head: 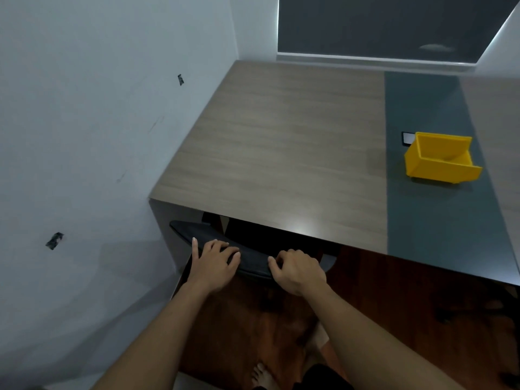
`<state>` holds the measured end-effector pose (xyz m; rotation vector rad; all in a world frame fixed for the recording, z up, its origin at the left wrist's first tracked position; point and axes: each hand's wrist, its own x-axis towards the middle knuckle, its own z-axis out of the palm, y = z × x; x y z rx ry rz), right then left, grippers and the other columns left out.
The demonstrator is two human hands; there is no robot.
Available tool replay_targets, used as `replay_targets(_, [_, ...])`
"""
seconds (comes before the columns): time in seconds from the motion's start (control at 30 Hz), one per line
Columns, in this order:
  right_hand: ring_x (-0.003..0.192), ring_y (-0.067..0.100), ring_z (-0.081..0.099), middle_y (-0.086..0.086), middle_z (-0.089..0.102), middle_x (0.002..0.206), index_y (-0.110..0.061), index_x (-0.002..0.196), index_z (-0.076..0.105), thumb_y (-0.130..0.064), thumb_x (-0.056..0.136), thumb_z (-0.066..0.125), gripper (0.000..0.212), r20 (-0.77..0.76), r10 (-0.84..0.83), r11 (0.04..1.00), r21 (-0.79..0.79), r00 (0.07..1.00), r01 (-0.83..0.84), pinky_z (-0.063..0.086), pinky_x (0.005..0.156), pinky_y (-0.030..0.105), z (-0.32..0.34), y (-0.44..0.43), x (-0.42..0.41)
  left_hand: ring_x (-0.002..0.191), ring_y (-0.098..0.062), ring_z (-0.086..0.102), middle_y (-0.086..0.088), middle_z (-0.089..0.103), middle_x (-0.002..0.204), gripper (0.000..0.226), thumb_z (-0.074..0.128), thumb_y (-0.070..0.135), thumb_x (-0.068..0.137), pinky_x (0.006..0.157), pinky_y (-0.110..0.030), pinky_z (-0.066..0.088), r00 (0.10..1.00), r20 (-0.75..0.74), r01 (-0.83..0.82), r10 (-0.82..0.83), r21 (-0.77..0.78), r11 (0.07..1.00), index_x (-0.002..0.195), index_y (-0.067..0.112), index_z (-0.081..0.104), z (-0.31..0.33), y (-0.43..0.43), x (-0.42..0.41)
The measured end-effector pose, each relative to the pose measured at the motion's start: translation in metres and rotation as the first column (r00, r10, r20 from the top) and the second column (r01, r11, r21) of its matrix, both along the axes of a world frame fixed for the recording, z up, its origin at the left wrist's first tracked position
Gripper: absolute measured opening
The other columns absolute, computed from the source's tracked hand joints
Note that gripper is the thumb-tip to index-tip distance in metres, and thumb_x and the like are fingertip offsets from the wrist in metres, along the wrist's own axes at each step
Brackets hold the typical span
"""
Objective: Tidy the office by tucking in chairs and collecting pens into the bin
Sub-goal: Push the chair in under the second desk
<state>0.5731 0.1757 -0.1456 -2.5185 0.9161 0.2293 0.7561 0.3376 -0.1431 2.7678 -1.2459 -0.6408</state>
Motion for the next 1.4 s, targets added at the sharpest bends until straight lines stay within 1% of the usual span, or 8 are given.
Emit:
replay_targets(0.53, [0.101,0.031,0.065,0.007,0.067,0.110,-0.018,0.115,0.069,-0.067,0.097,0.025,0.069,0.018,-0.007,1.000,0.014,1.000,0.007,0.050,0.082,0.045,-0.008,-0.026,0.060,0.154,-0.015,0.027,0.015,0.053,0.149,0.050,0.029,0.060,0.108,0.122,-0.062,-0.028,0.999,0.007,-0.042,0.042,0.035,0.998,0.142,0.044,0.062,0.000,-0.034,0.062])
replay_targets(0.7, [0.095,0.029,0.064,0.005,0.066,0.104,-0.018,0.108,0.069,-0.065,0.098,0.026,0.065,0.032,0.006,1.000,-0.016,0.999,-0.006,0.050,0.079,0.044,-0.011,-0.029,0.063,0.152,-0.018,0.031,0.019,0.056,0.150,0.050,0.027,0.059,0.108,0.120,-0.065,-0.028,0.999,0.025,-0.046,0.044,0.053,0.998,0.139,0.045,0.064,-0.001,-0.042,0.067])
replay_targets(0.87, [0.086,0.026,0.063,0.001,0.063,0.092,-0.021,0.095,0.068,-0.065,0.098,0.027,0.060,0.062,0.038,0.997,-0.062,0.997,-0.035,0.043,0.070,0.039,-0.010,-0.036,0.059,0.151,-0.019,0.033,0.017,0.057,0.149,0.052,0.025,0.056,0.109,0.121,-0.067,-0.026,0.997,0.043,-0.058,0.057,0.036,0.998,0.138,0.042,0.066,-0.002,-0.046,0.060])
replay_targets(1.03, [0.078,0.027,0.061,0.002,0.063,0.083,-0.020,0.085,0.066,-0.064,0.098,0.028,0.060,0.049,0.019,0.989,-0.144,0.999,-0.012,0.042,0.066,0.037,-0.007,-0.063,0.044,0.149,-0.019,0.036,0.012,0.051,0.148,0.052,0.021,0.057,0.111,0.124,-0.064,-0.025,0.999,0.033,-0.016,0.018,-0.066,0.998,0.137,0.042,0.064,-0.004,-0.054,0.037])
replay_targets(1.13, [0.084,0.029,0.063,0.005,0.066,0.089,-0.016,0.093,0.070,-0.063,0.098,0.025,0.065,0.005,-0.019,0.985,-0.171,1.000,0.020,0.042,0.069,0.038,-0.007,-0.075,0.037,0.152,-0.018,0.035,0.007,0.048,0.151,0.052,0.020,0.057,0.112,0.127,-0.061,-0.021,1.000,0.024,-0.001,0.004,-0.123,0.992,0.145,0.040,0.056,-0.005,-0.056,0.022])
replay_targets(1.27, [0.089,0.030,0.065,0.008,0.070,0.096,-0.014,0.099,0.071,-0.062,0.102,0.023,0.068,-0.004,-0.043,0.989,-0.141,0.999,0.042,0.051,0.078,0.042,-0.004,-0.066,0.033,0.153,-0.020,0.034,0.000,0.049,0.154,0.054,0.021,0.054,0.113,0.130,-0.058,-0.015,0.999,0.033,-0.002,0.007,-0.127,0.992,0.150,0.032,0.053,-0.002,-0.054,0.013])
replay_targets(1.33, [0.089,0.030,0.065,0.007,0.070,0.096,-0.014,0.097,0.070,-0.067,0.101,0.019,0.073,-0.020,-0.058,0.992,-0.114,0.998,0.055,0.053,0.082,0.044,0.000,-0.066,0.029,0.153,-0.021,0.036,-0.001,0.052,0.152,0.056,0.025,0.054,0.112,0.131,-0.056,-0.011,1.000,0.018,0.001,0.001,-0.129,0.992,0.150,0.025,0.055,0.000,-0.054,0.013])
replay_targets(1.4, [0.090,0.029,0.064,0.006,0.070,0.096,-0.015,0.098,0.069,-0.073,0.099,0.015,0.079,-0.027,-0.074,0.995,-0.071,0.997,0.072,0.055,0.085,0.045,0.006,-0.072,0.018,0.153,-0.024,0.039,-0.003,0.056,0.149,0.054,0.032,0.051,0.112,0.133,-0.057,-0.001,1.000,-0.010,0.004,-0.006,-0.170,0.985,0.148,0.019,0.056,0.006,-0.056,0.009])
